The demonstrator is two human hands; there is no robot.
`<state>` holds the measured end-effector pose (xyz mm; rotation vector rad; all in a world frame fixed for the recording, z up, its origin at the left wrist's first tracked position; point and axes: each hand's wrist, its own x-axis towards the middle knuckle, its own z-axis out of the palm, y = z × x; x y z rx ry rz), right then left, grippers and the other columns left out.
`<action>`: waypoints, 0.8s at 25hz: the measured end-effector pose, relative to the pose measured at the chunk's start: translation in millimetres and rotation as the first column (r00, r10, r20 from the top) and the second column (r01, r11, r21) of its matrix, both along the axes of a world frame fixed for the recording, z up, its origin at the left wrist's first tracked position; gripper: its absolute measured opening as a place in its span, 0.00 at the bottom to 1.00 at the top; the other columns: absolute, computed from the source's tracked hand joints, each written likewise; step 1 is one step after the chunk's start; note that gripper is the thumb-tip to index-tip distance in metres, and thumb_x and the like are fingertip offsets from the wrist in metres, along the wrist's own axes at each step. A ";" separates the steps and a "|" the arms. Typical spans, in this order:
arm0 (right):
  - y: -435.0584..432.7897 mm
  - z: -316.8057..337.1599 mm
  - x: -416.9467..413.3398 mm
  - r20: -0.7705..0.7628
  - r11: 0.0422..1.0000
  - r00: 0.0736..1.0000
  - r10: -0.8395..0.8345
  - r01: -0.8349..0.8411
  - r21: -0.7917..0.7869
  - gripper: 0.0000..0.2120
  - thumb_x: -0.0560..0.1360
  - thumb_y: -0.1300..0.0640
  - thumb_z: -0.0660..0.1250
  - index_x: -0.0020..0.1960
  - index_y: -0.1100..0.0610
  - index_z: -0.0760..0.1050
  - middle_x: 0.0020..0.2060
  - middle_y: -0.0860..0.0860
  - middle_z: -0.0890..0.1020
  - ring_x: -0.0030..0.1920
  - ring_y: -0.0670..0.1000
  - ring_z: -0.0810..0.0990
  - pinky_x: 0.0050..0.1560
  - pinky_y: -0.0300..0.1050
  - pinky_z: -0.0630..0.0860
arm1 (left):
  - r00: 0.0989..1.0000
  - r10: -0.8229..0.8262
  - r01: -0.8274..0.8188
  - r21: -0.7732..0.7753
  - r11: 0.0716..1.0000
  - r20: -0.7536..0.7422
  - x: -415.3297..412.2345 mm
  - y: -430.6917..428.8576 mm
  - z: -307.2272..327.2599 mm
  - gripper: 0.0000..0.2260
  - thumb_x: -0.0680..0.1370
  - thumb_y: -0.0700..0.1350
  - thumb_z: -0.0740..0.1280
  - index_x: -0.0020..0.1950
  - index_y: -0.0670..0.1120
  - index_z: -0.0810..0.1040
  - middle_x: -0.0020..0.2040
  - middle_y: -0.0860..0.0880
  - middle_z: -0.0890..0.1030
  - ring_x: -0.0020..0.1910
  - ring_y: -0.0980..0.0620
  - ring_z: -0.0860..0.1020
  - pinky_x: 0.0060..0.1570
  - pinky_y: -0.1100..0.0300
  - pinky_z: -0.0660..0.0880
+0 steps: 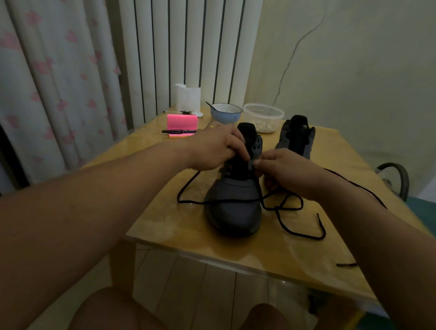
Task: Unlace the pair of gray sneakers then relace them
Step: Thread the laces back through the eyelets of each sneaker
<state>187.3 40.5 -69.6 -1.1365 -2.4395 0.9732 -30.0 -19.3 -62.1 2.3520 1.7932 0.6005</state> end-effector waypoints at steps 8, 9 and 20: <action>3.8 -4.5 7.8 -0.102 0.976 0.995 -0.008 -0.014 -0.220 0.12 0.85 0.51 0.64 0.52 0.59 0.80 0.38 0.53 0.76 0.38 0.50 0.75 0.44 0.48 0.73 | 1.000 0.019 -0.019 -0.136 0.990 0.001 13.0 6.4 5.0 0.06 0.82 0.54 0.70 0.58 0.62 0.83 0.79 0.55 0.64 0.78 0.47 0.59 0.77 0.40 0.63; 3.5 -4.5 8.7 -0.100 0.973 0.995 -0.009 -0.014 -0.230 0.13 0.85 0.50 0.64 0.53 0.59 0.80 0.37 0.52 0.77 0.38 0.50 0.76 0.44 0.48 0.73 | 0.999 0.026 -0.023 -0.139 0.990 0.021 15.4 5.3 3.8 0.05 0.82 0.53 0.70 0.56 0.62 0.83 0.79 0.55 0.63 0.79 0.47 0.58 0.77 0.41 0.62; -9.2 18.2 -30.9 0.065 0.990 0.988 -0.142 0.142 0.012 0.12 0.86 0.50 0.59 0.58 0.57 0.75 0.50 0.57 0.82 0.40 0.53 0.86 0.35 0.48 0.85 | 0.903 0.094 -0.065 -0.085 0.994 0.420 15.3 -3.8 1.5 0.07 0.86 0.45 0.63 0.51 0.51 0.79 0.71 0.52 0.76 0.66 0.53 0.74 0.63 0.56 0.73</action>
